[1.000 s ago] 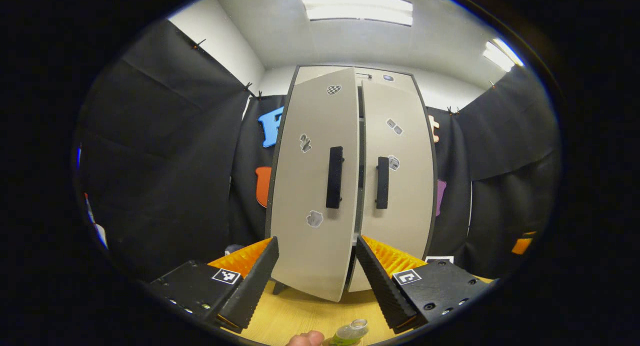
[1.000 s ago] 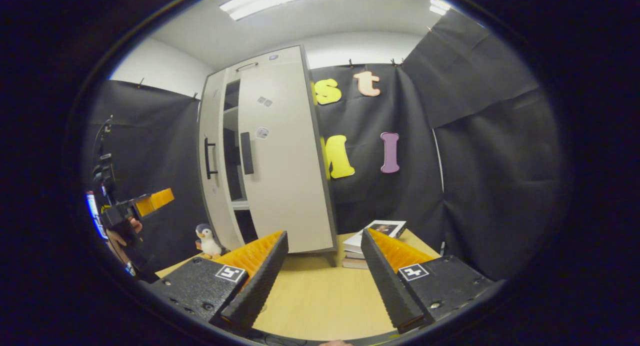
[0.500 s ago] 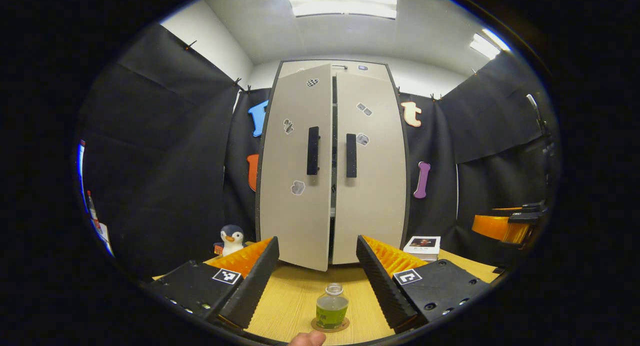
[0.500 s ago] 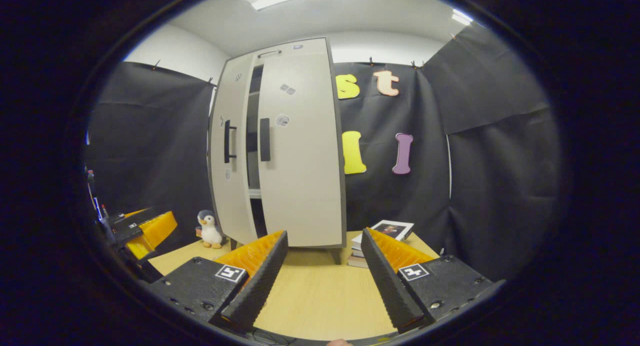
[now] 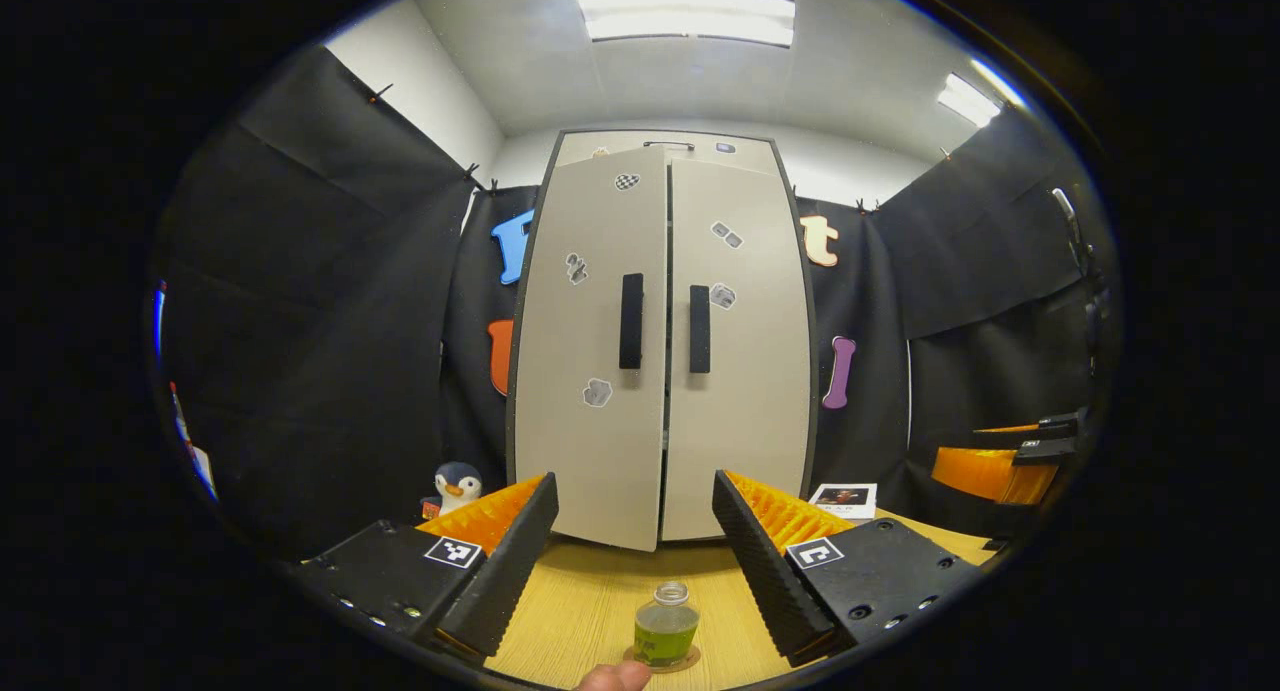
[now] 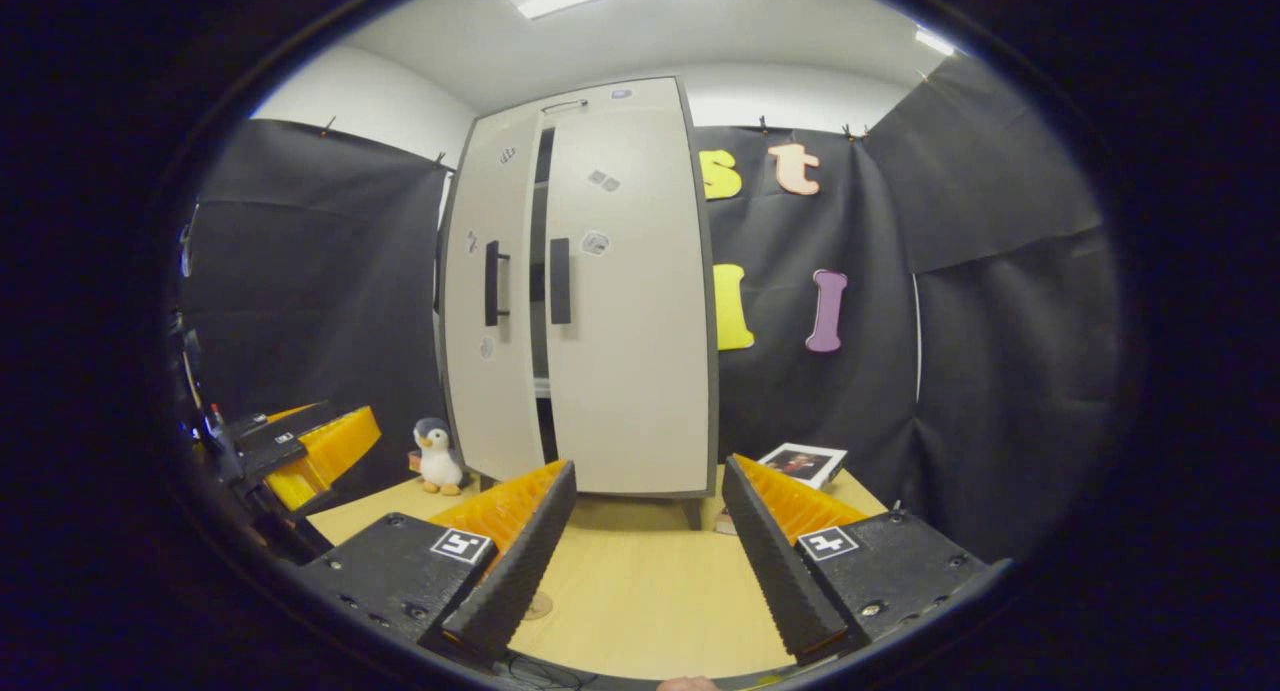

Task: Grasp the bottle in the cabinet with the left hand and place it on the coaster, then close the right door with the right hand and the left door with the left hand.

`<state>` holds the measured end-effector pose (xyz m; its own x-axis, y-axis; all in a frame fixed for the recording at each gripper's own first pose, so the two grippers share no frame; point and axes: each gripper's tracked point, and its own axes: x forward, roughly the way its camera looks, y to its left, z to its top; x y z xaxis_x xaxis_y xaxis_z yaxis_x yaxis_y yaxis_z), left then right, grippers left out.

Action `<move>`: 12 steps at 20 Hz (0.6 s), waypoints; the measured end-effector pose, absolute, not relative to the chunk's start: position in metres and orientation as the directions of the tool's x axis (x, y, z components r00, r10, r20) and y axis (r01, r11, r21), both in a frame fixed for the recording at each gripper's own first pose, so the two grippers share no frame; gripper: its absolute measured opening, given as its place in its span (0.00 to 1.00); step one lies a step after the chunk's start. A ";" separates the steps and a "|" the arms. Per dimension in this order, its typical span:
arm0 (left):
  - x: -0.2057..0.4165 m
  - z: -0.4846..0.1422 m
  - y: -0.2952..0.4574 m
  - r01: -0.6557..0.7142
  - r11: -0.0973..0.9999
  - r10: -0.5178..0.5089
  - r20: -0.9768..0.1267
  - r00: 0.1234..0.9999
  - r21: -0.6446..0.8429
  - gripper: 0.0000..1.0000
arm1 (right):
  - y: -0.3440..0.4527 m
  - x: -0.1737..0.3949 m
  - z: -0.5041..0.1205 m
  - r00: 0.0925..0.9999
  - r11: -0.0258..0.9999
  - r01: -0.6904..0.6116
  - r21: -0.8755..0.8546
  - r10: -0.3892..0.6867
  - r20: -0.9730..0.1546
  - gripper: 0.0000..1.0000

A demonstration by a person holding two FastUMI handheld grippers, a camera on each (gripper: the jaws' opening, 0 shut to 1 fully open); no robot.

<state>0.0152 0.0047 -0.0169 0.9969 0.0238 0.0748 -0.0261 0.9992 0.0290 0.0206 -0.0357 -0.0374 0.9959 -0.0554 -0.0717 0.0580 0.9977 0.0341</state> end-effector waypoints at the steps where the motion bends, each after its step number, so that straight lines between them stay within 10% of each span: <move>1: 0.016 -0.015 0.005 -0.024 0.999 0.021 0.079 0.997 0.038 0.94 | -0.036 0.020 -0.036 0.996 0.997 0.060 0.041 -0.057 -0.069 0.97; 12: 0.028 -0.005 -0.004 0.007 0.997 -0.014 0.103 0.995 0.074 0.95 | -0.052 0.022 -0.028 0.994 0.992 0.105 0.071 -0.102 -0.048 0.96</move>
<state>0.0278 -0.0039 -0.0053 0.9946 -0.0142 0.1025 0.0067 0.9973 0.0735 0.0222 -0.0516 -0.0280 0.9936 -0.1021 -0.0477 0.1053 0.9919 0.0713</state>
